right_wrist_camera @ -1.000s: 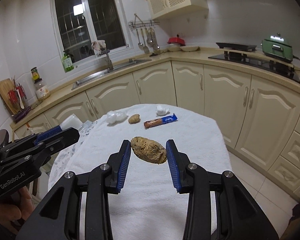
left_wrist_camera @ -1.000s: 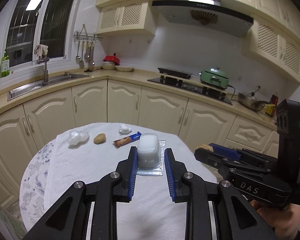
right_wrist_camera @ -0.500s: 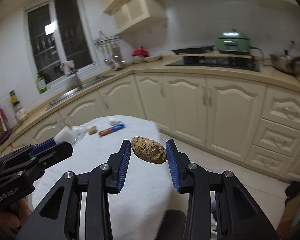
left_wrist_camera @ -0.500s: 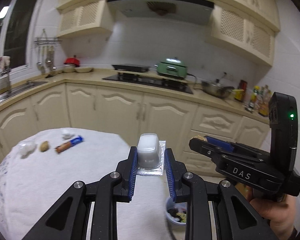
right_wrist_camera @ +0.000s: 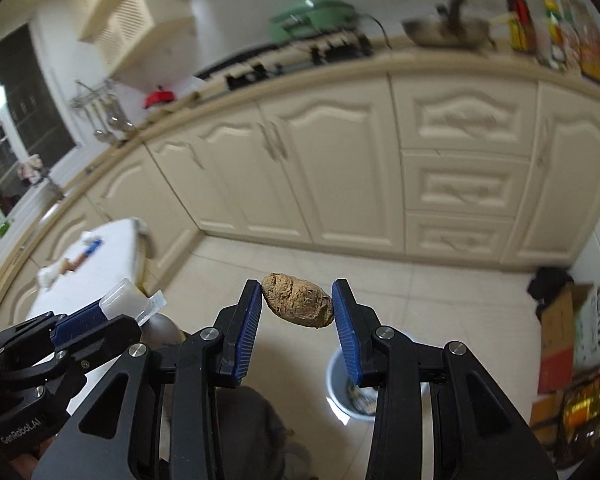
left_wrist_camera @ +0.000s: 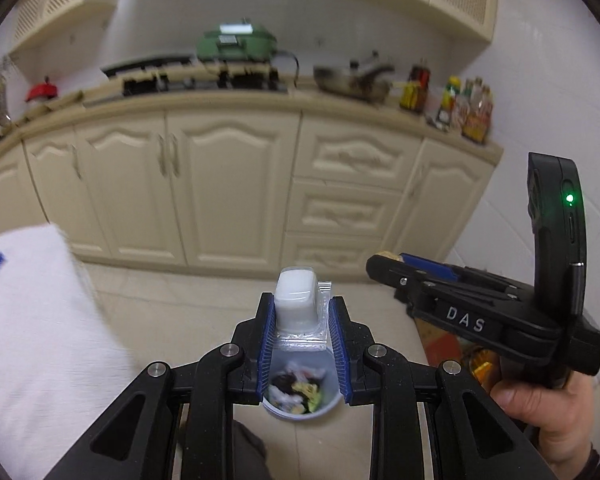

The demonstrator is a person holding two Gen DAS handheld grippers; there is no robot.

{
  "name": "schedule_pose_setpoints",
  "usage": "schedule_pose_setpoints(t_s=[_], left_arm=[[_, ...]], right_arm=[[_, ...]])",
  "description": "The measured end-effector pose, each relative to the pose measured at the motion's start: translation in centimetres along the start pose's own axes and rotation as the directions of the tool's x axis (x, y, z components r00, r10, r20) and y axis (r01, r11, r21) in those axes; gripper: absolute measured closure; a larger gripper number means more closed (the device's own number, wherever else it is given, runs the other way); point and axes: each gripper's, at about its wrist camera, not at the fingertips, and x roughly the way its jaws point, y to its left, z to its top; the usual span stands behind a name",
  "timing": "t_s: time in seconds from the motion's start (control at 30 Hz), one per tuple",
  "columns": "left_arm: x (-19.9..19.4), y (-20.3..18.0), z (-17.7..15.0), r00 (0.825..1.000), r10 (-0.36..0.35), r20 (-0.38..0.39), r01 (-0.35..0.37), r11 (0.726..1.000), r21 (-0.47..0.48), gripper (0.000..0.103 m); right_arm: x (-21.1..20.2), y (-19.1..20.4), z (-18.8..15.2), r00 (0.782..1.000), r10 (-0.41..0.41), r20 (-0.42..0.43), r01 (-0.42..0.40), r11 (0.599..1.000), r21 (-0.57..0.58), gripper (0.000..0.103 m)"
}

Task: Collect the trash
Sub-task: 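Carry the cookie and plastic cup in both tools over the bin, then open both tools over the blue bin to drop the cookie and cup, then swing both open tools back from the bin to the table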

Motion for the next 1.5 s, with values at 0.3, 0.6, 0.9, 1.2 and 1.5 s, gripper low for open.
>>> schedule_pose_setpoints(t_s=[0.3, 0.6, 0.9, 1.2, 1.5], left_arm=[[13.4, -0.1, 4.3, 0.982, -0.026, -0.188, 0.016, 0.998, -0.053, 0.08], [25.4, 2.0, 6.1, 0.936, -0.043, -0.349, -0.003, 0.991, -0.13, 0.074], [29.0, 3.2, 8.3, 0.935, 0.065, -0.348, -0.123, 0.981, -0.147, 0.003], [25.4, 1.5, 9.4, 0.956, 0.128, -0.263, -0.161, 0.982, -0.104, 0.001], [14.1, 2.2, 9.1, 0.986, 0.118, -0.118, -0.135, 0.979, -0.153, 0.001]], right_arm=[[7.4, -6.2, -2.2, 0.989, -0.011, -0.146, 0.025, 0.995, 0.1, 0.066], [13.5, -11.4, -3.6, 0.969, -0.009, -0.246, 0.059, 0.979, 0.196, 0.063], [14.9, -14.4, -5.1, 0.965, -0.013, -0.262, 0.097, 0.946, 0.309, 0.0], [12.5, -12.1, -4.5, 0.96, -0.094, -0.264, 0.172, 0.941, 0.29, 0.0], [6.0, -5.5, -1.6, 0.985, -0.12, -0.124, 0.146, 0.963, 0.228, 0.0]])
